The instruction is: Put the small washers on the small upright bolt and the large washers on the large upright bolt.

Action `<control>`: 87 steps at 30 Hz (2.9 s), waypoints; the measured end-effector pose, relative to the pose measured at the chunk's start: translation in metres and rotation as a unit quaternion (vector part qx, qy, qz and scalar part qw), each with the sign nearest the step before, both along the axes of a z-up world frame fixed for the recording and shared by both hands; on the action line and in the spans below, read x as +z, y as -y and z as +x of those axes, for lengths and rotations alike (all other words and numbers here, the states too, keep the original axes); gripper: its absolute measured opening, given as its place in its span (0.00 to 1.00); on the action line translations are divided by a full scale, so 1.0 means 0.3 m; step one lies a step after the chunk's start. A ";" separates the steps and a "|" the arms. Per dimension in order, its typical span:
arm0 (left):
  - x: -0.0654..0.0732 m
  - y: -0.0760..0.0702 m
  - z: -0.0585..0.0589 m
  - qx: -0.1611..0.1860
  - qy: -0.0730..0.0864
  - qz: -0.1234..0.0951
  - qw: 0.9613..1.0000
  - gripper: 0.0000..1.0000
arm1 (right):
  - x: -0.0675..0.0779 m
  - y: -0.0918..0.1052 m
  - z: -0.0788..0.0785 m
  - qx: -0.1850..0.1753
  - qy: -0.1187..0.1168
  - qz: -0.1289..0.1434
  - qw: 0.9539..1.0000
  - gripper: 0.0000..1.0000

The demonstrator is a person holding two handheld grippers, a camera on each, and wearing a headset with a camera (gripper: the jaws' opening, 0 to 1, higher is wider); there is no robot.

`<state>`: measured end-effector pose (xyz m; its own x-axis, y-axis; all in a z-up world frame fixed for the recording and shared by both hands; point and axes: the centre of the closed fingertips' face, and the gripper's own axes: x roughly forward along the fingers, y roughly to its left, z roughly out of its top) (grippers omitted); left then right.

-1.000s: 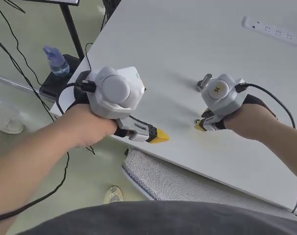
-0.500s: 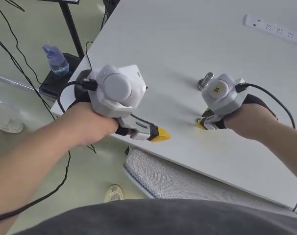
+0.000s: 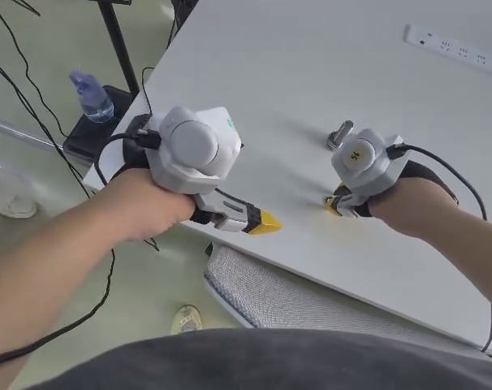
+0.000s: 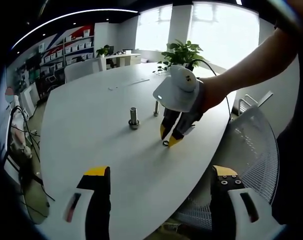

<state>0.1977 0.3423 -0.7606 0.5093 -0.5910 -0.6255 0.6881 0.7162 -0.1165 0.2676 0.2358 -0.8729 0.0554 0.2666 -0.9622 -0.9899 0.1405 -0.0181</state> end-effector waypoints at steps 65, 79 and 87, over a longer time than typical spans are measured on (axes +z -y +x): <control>0.033 0.012 0.070 0.020 0.019 0.001 1.000 0.86 | 0.081 0.115 0.092 -0.042 -0.019 0.022 0.999 0.12; 0.018 0.000 0.067 0.037 0.013 0.003 0.999 0.93 | 0.090 0.250 0.148 -0.057 -0.029 0.021 0.998 0.12; 0.005 0.007 0.073 0.042 0.004 0.006 0.999 0.96 | 0.117 0.303 0.164 -0.067 -0.028 0.017 0.997 0.12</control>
<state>0.2196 0.3403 -0.7592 0.5620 -0.5387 -0.6277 0.6263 0.7728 -0.1024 0.3169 0.1450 -0.8378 0.0391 0.2934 -0.9552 -0.9614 0.2715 0.0441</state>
